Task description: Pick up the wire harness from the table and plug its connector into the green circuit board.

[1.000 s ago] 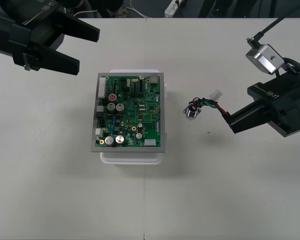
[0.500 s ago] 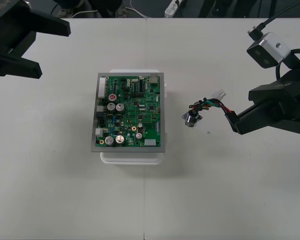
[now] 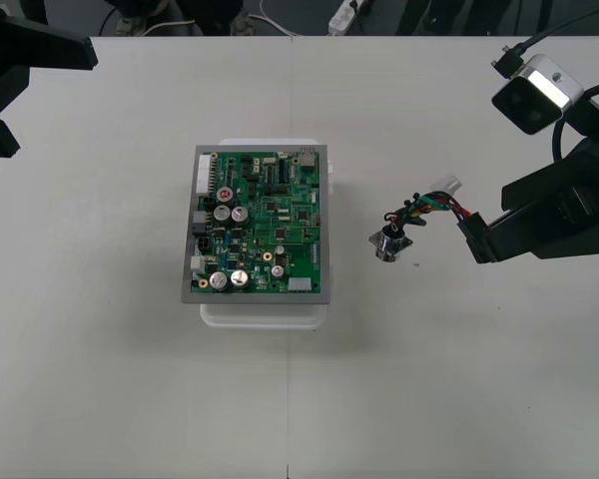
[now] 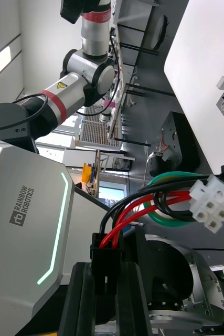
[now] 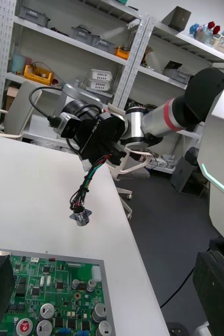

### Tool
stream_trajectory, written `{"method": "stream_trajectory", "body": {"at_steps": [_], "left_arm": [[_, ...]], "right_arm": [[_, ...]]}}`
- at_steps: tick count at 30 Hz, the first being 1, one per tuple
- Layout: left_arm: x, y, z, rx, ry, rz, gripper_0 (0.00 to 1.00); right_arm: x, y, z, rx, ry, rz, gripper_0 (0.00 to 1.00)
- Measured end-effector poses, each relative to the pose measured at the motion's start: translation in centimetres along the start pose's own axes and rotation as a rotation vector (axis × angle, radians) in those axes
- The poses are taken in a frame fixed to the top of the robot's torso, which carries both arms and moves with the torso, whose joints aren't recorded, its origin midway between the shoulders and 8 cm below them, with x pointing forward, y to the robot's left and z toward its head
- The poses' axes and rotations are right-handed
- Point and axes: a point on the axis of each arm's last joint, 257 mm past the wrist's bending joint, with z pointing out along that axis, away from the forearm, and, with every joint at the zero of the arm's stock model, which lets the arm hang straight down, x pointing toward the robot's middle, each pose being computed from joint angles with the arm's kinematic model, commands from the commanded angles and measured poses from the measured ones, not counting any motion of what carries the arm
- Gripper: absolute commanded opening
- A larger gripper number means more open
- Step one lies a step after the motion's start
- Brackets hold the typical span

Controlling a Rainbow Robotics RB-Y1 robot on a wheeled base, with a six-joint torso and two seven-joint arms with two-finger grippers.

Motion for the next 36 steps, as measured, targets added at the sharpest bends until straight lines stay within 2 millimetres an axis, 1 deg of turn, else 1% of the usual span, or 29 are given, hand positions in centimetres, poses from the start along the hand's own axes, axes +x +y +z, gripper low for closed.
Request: {"method": "stream_trajectory", "body": {"at_steps": [4, 9, 20, 31, 36], "left_arm": [[-0.7, -0.4, -0.2, 0.004, -0.019, 0.010, 1.00], [-1.2, -0.8, -0.3, 0.005, -0.028, 0.024, 1.00], [-1.6, -3.3, 1.6, 0.083, -0.003, 0.068, 1.00], [-1.7, -4.5, 2.5, 0.122, 0.004, 0.084, 1.00], [-1.7, -4.7, 2.7, 0.128, 0.015, 0.094, 1.00]], "right_arm": [[0.0, 0.1, 0.1, -0.008, -0.001, -0.001, 0.00], [-0.1, 0.9, 0.1, -0.041, -0.003, 0.000, 0.00], [0.1, 1.6, 0.4, -0.079, 0.005, 0.011, 0.00], [1.5, 1.4, 2.6, -0.142, 0.093, 0.077, 0.00], [1.2, 1.5, 3.3, -0.173, 0.131, 0.107, 0.00]]}}
